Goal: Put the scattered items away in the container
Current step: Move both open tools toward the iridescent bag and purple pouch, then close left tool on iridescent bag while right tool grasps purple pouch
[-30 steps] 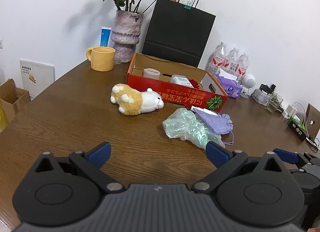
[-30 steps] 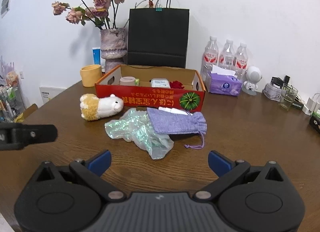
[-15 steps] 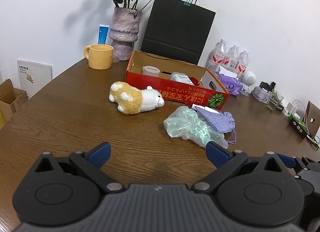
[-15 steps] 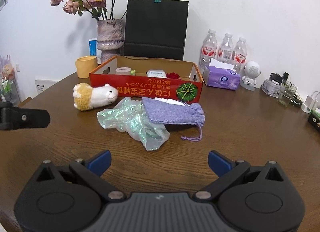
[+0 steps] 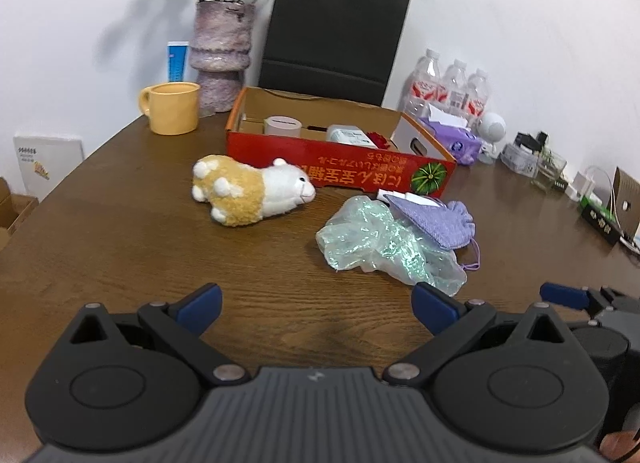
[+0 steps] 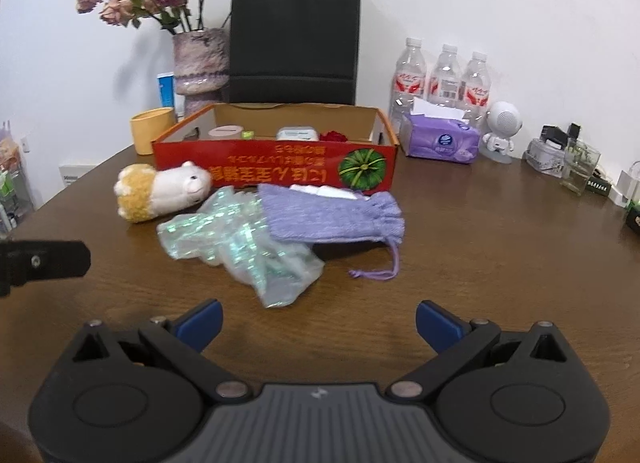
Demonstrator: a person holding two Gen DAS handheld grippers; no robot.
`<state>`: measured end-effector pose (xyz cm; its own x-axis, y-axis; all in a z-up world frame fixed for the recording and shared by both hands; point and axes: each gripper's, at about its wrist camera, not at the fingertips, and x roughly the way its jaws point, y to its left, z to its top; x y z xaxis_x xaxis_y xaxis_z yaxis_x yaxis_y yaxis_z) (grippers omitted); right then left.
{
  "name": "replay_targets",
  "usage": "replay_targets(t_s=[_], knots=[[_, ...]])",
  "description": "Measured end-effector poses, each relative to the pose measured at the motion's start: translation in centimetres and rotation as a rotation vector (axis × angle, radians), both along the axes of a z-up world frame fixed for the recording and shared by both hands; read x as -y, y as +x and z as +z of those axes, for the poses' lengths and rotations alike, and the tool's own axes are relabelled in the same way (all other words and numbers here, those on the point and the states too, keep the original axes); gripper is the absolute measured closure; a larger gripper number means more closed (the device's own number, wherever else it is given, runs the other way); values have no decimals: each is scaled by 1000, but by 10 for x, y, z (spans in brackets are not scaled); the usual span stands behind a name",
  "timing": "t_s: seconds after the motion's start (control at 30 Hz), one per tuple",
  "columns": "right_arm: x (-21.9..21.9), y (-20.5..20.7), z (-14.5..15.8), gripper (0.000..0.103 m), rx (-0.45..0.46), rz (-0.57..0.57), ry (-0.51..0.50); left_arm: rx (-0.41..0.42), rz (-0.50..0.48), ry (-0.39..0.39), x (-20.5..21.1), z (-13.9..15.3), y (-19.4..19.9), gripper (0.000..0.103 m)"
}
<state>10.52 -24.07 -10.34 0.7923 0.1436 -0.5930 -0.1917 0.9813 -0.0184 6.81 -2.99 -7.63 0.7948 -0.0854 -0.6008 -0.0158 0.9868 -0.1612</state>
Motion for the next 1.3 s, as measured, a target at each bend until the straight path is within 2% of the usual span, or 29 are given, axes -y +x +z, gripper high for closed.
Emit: replay_targets(t_s=[0.23,0.53,0.73,0.87,0.93,1.0,1.07,1.1,1.2,1.27,1.3], knots=[[13,22,0,1,54,6,11,-14,-35,20,9,-11,34,0],[1,54,-6,2,70,93,-37,-71,-99,37,14,-30,84,0],[-11,65,-10,6,137,128,-128,-110,-169,18,12,-41,113,0],[-19,67,-15,8,190,165,-201,-130,-196,-24,9,-51,129,0],[-24,70,-20,14,196,184,-235,-132,-208,-46,9,-54,135,0],[-27,75,-24,29,180,190,-239,-117,-217,-55,10,-55,137,1],[-28,79,-28,37,169,187,-240,-105,-227,-57,12,-56,139,6],[-29,81,-29,44,165,186,-238,-101,-233,-54,13,-57,140,9],[-30,84,-32,60,167,185,-234,-102,-252,-51,16,-60,141,30],[-31,84,-33,68,168,196,-230,-108,-266,-68,16,-62,143,51],[-32,84,-33,75,167,201,-228,-105,-272,-75,16,-63,143,55]])
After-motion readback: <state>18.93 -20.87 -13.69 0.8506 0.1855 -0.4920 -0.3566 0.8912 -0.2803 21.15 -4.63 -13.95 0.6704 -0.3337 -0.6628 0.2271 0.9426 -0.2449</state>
